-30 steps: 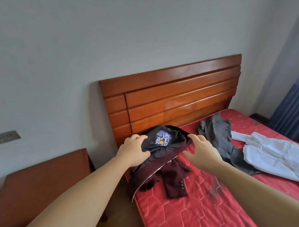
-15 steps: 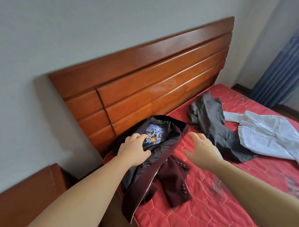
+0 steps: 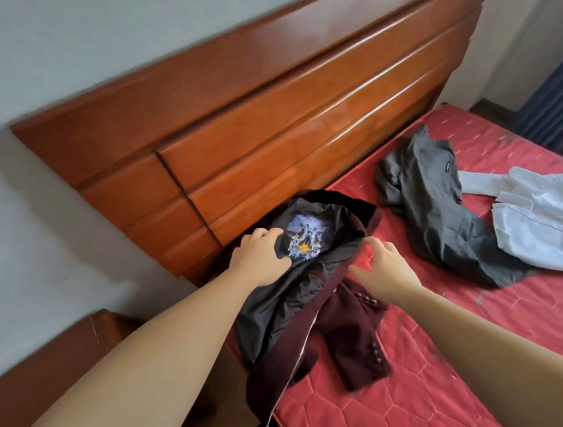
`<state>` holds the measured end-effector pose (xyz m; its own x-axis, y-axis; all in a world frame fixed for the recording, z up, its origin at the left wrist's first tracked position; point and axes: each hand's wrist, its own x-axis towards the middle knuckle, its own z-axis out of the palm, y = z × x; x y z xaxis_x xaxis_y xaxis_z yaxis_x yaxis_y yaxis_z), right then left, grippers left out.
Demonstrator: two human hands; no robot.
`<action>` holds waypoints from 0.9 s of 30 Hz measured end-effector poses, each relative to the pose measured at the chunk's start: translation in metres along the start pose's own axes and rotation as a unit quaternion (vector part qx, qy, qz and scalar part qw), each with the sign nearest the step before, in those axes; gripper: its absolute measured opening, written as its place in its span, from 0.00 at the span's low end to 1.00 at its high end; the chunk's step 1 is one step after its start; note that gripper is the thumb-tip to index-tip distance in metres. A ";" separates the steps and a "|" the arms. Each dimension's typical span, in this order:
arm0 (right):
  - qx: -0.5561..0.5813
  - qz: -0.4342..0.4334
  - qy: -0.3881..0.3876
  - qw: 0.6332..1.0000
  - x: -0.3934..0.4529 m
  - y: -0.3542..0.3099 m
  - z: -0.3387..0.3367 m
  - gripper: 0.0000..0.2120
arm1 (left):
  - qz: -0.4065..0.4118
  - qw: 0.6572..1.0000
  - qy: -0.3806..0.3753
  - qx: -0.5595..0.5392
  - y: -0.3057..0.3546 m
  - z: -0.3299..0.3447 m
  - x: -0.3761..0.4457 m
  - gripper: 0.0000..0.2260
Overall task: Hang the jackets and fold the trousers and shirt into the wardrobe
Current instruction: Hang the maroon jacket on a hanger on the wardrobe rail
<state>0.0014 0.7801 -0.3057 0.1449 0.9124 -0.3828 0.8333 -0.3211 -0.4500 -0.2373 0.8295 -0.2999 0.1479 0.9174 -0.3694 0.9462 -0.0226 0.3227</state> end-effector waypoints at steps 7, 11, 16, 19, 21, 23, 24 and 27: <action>0.020 0.103 -0.058 0.993 0.059 0.000 0.096 0.29 | -0.026 0.996 -0.082 -0.020 -0.048 0.078 0.090 0.30; 0.084 0.170 -0.068 0.980 0.096 -0.003 0.143 0.23 | -0.147 0.981 -0.109 -0.063 -0.090 0.107 0.114 0.33; 0.198 0.306 -0.105 0.925 0.120 -0.003 0.207 0.33 | -0.278 0.927 -0.151 -0.200 -0.124 0.143 0.132 0.38; 0.255 0.402 -0.117 0.871 0.127 -0.001 0.239 0.44 | -0.302 0.905 -0.164 -0.250 -0.138 0.165 0.137 0.40; 0.304 0.447 -0.116 0.833 0.133 0.000 0.255 0.51 | -0.295 0.907 -0.165 -0.251 -0.145 0.177 0.139 0.41; 0.356 0.471 -0.100 0.801 0.139 0.000 0.267 0.49 | -0.282 0.912 -0.168 -0.245 -0.150 0.184 0.142 0.38; 0.383 0.473 -0.085 0.789 0.143 0.001 0.273 0.44 | -0.277 0.913 -0.170 -0.247 -0.152 0.187 0.143 0.35; 0.397 0.463 -0.043 0.791 0.146 0.003 0.284 0.22 | -0.254 0.910 -0.199 -0.259 -0.150 0.187 0.143 0.25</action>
<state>-0.1264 0.8405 -0.5916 0.4310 0.1837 -0.8834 -0.2112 -0.9313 -0.2967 -0.3043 0.8899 -0.5639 -0.0814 0.5376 -0.8392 0.6743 0.6498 0.3509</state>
